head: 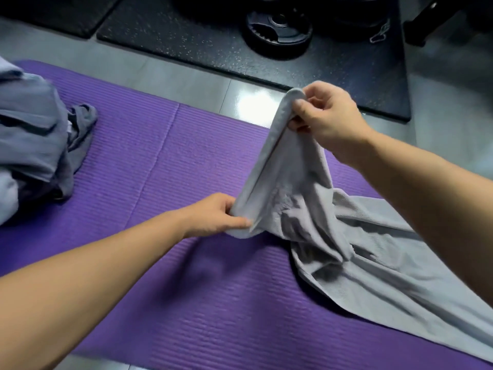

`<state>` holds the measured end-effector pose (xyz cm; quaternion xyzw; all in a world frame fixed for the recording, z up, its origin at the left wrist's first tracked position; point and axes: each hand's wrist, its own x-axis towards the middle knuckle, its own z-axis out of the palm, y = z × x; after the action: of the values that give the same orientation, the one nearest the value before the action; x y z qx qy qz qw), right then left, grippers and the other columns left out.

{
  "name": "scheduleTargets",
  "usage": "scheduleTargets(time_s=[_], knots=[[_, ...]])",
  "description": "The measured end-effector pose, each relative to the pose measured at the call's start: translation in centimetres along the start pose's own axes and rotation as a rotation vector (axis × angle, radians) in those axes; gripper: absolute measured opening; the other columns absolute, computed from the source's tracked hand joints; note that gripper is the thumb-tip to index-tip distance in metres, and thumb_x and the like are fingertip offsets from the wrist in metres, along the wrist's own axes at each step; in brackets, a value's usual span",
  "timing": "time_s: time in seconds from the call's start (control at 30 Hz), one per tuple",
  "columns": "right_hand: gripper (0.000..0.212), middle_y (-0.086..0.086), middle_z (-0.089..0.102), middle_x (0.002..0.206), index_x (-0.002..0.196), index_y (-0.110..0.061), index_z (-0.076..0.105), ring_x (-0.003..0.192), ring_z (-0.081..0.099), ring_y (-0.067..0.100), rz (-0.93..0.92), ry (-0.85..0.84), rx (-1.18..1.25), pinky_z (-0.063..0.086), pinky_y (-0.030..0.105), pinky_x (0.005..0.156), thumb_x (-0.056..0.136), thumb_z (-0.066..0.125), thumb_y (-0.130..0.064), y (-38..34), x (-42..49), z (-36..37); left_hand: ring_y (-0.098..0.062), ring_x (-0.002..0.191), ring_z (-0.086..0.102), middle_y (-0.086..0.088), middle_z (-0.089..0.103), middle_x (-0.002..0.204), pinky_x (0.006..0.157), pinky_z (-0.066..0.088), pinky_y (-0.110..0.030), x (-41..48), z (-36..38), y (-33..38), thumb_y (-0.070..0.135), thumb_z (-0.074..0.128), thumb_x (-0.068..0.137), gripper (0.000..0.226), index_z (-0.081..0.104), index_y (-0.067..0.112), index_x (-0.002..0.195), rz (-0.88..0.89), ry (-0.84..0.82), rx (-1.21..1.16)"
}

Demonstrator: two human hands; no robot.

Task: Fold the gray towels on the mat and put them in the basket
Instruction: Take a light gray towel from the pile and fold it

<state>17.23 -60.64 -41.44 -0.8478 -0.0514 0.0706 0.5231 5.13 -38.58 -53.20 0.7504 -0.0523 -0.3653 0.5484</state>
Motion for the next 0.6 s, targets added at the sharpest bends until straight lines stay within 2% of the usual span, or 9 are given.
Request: scheduleTargets(time_s=[0.1,0.13,0.2,0.27,0.37,0.47,0.53,0.6], knots=[[0.014,0.011,0.066,0.082,0.086,-0.017,0.059,0.065,0.067,0.013,0.040,0.079,0.039,0.054,0.024,0.060,0.099,0.061,-0.012,0.1,1.4,0.0,-0.013,0.067,0.061,-0.002,0.066,0.076,0.059,0.050,-0.027,-2.7,-1.2,-1.0,0.047,0.077,0.076,0.045,0.072,0.004,0.091,-0.014,0.121,-0.229],[0.015,0.012,0.066,0.083,0.085,-0.017,0.059,0.064,0.066,0.012,0.051,0.088,0.036,0.050,0.019,0.057,0.100,0.060,-0.013,0.1,1.9,0.4,-0.016,0.068,0.061,-0.006,0.068,0.079,0.058,0.050,-0.028,-3.6,-1.5,-1.5,0.054,0.079,0.072,0.054,0.072,0.004,0.092,-0.010,0.188,-0.320],[0.013,0.012,0.065,0.083,0.087,-0.016,0.059,0.063,0.065,0.010,0.069,0.088,0.032,0.048,0.019,0.054,0.100,0.060,-0.015,0.3,2.8,1.7,-0.021,0.075,0.061,-0.010,0.069,0.086,0.061,0.049,-0.029,-5.1,-1.6,-2.3,0.061,0.076,0.077,0.062,0.071,0.003,0.098,0.023,0.380,-0.494],[0.011,0.009,0.065,0.081,0.089,-0.015,0.060,0.060,0.063,0.009,0.084,0.061,0.037,0.049,0.021,0.054,0.100,0.061,-0.017,0.4,3.5,3.6,-0.022,0.075,0.056,-0.011,0.066,0.082,0.065,0.046,-0.034,-6.3,-1.2,-3.3,0.049,0.067,0.093,0.049,0.066,0.000,0.095,0.034,0.591,-0.587],[0.018,0.007,0.063,0.078,0.082,-0.019,0.059,0.059,0.061,0.011,0.098,0.008,0.042,0.047,0.020,0.051,0.100,0.061,-0.016,0.7,4.5,6.9,-0.020,0.066,0.038,-0.008,0.044,0.070,0.060,0.034,-0.035,-7.9,-0.6,-5.3,0.055,0.064,0.092,0.047,0.054,0.011,0.079,-0.021,0.786,-0.468],[0.020,0.006,0.062,0.073,0.080,-0.020,0.061,0.062,0.060,0.015,0.101,-0.019,0.007,0.046,0.024,0.054,0.099,0.061,-0.015,1.2,5.2,10.2,-0.018,0.062,0.035,-0.006,0.041,0.066,0.057,0.030,-0.034,-9.7,-0.7,-7.3,0.066,0.067,0.085,0.055,0.051,0.014,0.073,-0.092,0.816,-0.411],[0.021,0.001,0.064,0.069,0.076,-0.023,0.062,0.066,0.062,0.017,0.106,-0.021,-0.033,0.049,0.030,0.058,0.096,0.062,-0.019,1.7,5.8,12.1,-0.014,0.056,0.041,-0.002,0.050,0.060,0.056,0.034,-0.034,-10.7,-0.6,-8.7,0.058,0.071,0.083,0.051,0.054,0.012,0.071,-0.183,0.775,-0.332],[0.016,-0.001,0.067,0.071,0.075,-0.025,0.066,0.071,0.065,0.020,0.103,-0.021,-0.077,0.056,0.041,0.067,0.089,0.062,-0.030,2.4,6.4,13.9,-0.012,0.056,0.053,-0.003,0.066,0.065,0.059,0.045,-0.037,-11.5,0.0,-10.2,0.044,0.076,0.086,0.036,0.064,0.011,0.079,-0.275,0.700,-0.225]])
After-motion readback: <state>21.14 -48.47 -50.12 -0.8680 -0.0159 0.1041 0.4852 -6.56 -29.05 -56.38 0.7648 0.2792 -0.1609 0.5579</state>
